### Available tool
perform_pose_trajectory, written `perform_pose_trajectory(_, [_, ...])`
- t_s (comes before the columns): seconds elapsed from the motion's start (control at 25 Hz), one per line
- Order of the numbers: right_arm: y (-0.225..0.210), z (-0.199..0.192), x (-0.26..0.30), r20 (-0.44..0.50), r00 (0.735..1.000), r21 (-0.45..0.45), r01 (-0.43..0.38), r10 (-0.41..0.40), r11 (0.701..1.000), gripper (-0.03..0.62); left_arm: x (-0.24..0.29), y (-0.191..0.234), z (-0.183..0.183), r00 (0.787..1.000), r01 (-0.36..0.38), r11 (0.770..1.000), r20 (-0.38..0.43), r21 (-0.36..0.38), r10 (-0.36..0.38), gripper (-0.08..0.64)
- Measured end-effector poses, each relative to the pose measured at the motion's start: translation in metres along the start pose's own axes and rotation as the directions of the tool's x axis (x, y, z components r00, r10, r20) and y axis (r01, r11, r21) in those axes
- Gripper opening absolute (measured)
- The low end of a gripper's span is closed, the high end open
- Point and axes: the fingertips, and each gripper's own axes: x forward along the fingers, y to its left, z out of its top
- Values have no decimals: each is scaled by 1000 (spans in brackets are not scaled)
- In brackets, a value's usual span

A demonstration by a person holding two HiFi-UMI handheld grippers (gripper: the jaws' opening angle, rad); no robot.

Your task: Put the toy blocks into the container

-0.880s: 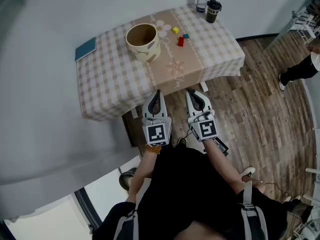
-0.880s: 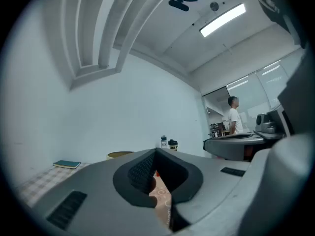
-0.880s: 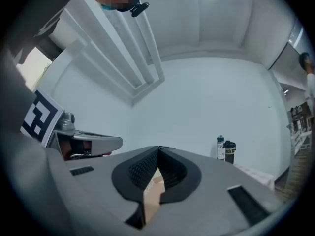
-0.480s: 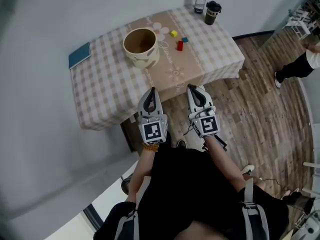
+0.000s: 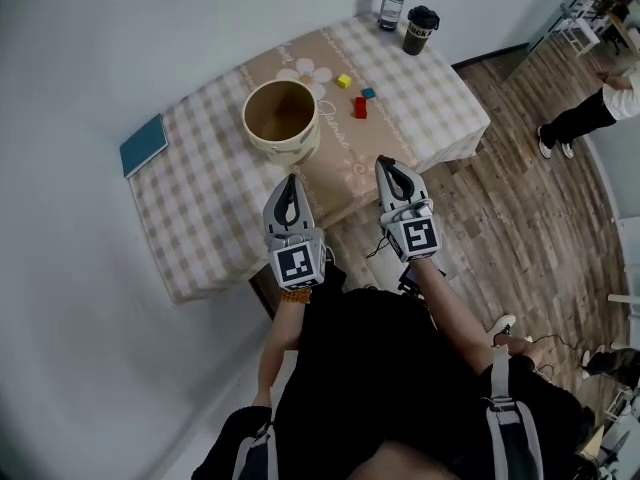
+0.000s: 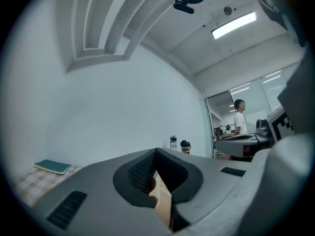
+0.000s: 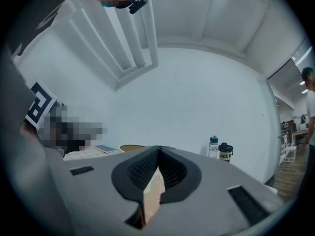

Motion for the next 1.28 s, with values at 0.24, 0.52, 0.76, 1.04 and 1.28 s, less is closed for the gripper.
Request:
perform_pose_trajectory(0.24, [-10, -8, 44, -40, 994, -5, 101, -102, 995, -2, 29, 43, -10, 999, 32, 999, -10, -35, -32, -2])
perform_pose_trajectory(0.52, [-25, -19, 81, -61, 978, -41, 199, -201, 979, -2, 48, 78, -14, 998, 64, 997, 0, -39, -64, -2])
perform_pose_trajectory(0.76, [-48, -49, 113, -114, 963, -30, 241, -243, 970, 0, 55, 104, -18, 999, 43, 999, -8, -31, -43, -2])
perform_pose_trajectory(1.04, [-80, -101, 150, -284, 931, 23, 247, -231, 969, 2, 65, 129, -28, 1000, -26, 999, -1, -36, 26, -2])
perform_pose_trajectory(1.28, [-85, -148, 171, -415, 891, 84, 239, -184, 967, 88, 72, 144, -39, 997, -71, 997, -23, -41, 70, -2])
